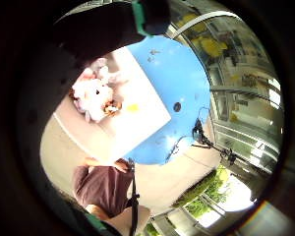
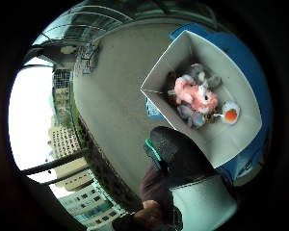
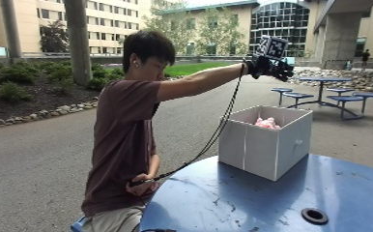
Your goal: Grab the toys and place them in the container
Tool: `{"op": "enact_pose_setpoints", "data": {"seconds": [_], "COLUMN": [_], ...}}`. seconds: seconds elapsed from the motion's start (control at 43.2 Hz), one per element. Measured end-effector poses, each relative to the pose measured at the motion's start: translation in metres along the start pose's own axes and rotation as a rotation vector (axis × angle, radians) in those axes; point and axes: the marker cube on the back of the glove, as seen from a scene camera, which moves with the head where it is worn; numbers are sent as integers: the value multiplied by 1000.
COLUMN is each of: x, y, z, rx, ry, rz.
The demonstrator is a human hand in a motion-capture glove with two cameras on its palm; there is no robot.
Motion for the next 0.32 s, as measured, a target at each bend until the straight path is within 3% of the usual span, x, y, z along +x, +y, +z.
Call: {"op": "enact_pose_setpoints", "data": {"seconds": [0.093, 0.324], "x": [10, 51], "y": [10, 26], "z": [2, 2], "rx": [15, 35], "ry": [10, 77], "rz": [-207, -258]}}
